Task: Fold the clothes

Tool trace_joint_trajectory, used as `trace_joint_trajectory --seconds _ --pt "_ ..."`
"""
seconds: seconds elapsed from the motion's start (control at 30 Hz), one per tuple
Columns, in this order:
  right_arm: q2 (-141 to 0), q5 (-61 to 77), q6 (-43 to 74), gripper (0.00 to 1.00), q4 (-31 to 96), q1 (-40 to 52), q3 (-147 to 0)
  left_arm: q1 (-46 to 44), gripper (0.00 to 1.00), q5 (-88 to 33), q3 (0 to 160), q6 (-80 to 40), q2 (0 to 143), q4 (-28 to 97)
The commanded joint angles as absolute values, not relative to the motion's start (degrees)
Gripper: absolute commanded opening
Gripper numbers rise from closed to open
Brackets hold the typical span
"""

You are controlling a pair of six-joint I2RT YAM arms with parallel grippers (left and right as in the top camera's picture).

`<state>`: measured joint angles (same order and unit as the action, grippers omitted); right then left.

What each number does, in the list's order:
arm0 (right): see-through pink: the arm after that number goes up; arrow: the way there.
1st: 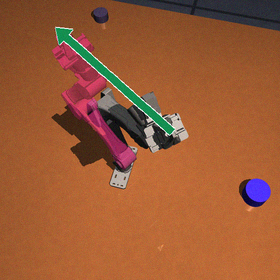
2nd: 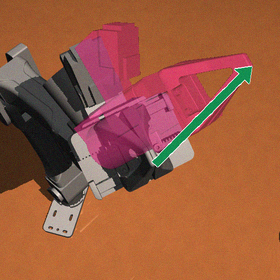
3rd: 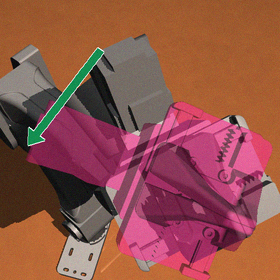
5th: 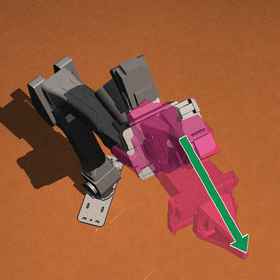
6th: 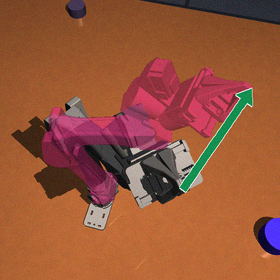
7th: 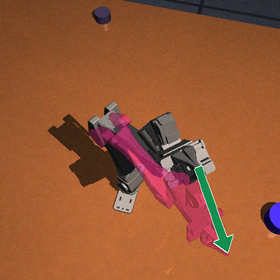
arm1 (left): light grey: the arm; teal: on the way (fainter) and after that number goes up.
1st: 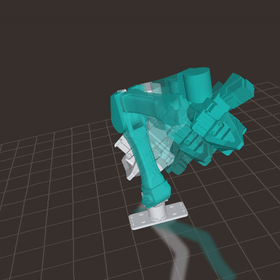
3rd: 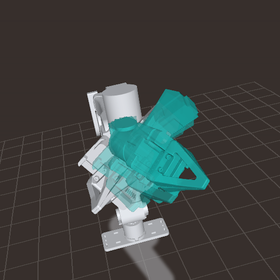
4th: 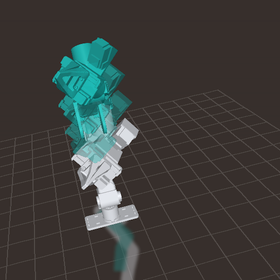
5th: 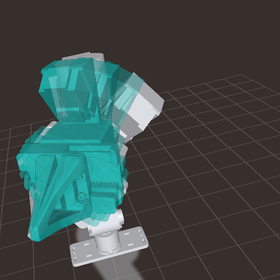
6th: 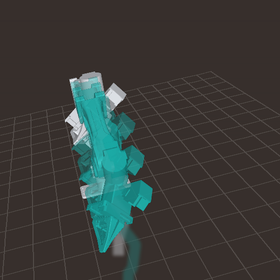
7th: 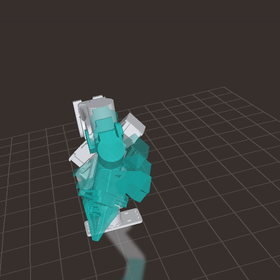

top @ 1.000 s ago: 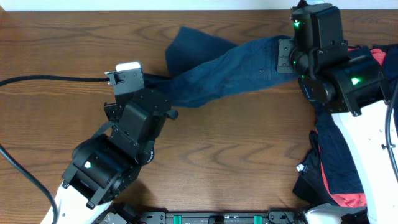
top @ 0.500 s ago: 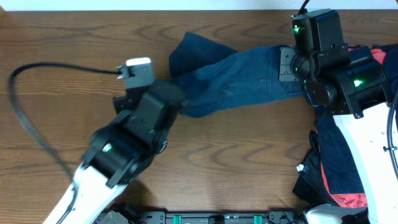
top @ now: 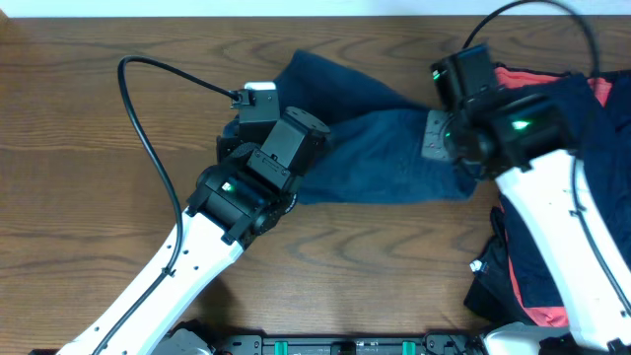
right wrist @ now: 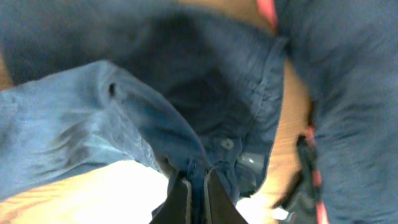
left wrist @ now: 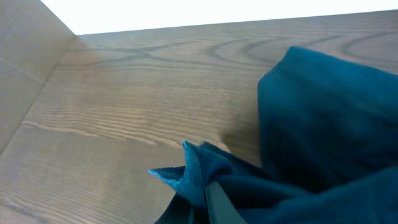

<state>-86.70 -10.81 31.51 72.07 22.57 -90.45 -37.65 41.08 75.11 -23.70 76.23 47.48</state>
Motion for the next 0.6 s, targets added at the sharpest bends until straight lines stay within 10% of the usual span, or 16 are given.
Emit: trace_joint_trajectory --seconds 0.0,0.57 --pt "-87.4 -5.5 36.2 0.01 68.1 23.3 -83.0 -36.2 0.06 42.5 75.7 -23.2 75.5 47.7" --pt "-86.1 -16.0 40.1 0.01 64.9 18.5 -79.8 -34.9 0.06 40.9 75.7 -23.1 75.7 46.5"
